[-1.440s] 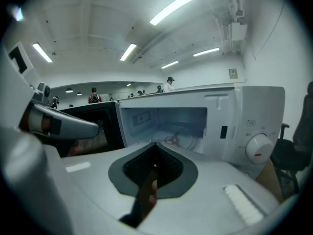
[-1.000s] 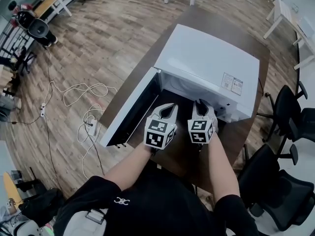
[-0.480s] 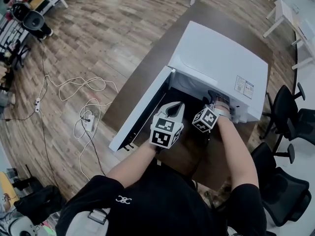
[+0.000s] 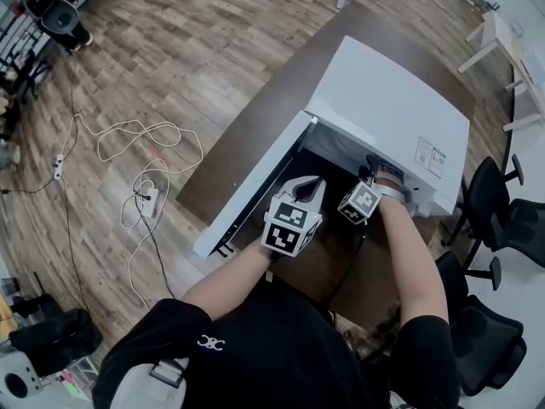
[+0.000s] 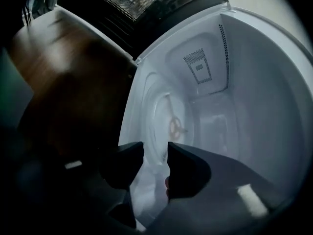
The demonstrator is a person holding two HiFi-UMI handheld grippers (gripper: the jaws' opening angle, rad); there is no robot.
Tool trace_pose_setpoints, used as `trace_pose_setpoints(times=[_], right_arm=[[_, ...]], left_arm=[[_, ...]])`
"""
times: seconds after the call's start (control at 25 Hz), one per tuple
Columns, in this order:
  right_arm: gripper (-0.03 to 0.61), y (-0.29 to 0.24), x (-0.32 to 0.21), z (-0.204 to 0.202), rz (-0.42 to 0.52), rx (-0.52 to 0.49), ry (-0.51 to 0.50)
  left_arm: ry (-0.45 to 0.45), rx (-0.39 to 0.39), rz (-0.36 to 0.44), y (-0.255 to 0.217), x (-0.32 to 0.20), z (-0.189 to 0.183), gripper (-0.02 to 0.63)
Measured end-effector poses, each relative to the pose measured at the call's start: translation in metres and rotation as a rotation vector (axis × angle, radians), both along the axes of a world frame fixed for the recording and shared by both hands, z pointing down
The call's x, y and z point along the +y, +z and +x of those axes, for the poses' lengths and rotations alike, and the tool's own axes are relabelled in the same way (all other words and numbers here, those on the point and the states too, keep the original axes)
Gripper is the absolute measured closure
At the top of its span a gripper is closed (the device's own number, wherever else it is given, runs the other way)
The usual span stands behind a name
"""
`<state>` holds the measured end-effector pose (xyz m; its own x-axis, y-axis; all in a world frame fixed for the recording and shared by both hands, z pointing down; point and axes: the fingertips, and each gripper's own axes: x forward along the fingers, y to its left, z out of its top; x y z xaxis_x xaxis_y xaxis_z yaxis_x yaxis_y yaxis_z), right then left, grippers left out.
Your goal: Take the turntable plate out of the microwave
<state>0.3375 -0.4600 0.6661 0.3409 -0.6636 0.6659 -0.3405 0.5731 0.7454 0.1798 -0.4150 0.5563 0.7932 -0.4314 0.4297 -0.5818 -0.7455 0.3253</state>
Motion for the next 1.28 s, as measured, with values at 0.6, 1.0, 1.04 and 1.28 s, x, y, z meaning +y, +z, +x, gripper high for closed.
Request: trace_pose_setpoints(times=[0.6, 1.0, 1.04, 1.28], right_arm=[[0.371, -0.011, -0.017, 0.003, 0.257, 0.037, -0.015], [0.353, -0.015, -0.04, -0.022, 0.342, 0.0, -0.062], [0.353, -0.016, -0.042, -0.024, 0.356, 0.004, -0.059], [0.38, -0.018, -0.045, -0.032, 0.405, 0.076, -0.079]], left_arm=[[-0.007, -0.006, 0.001, 0.008, 0.007, -0.004, 0.606], [-0.038, -0.028, 0.005, 0.014, 0.01, -0.012, 0.606], [-0.042, -0.029, 0.005, 0.015, 0.011, -0.013, 0.606], [-0.062, -0.029, 0.009, 0.015, 0.01, -0.018, 0.606]])
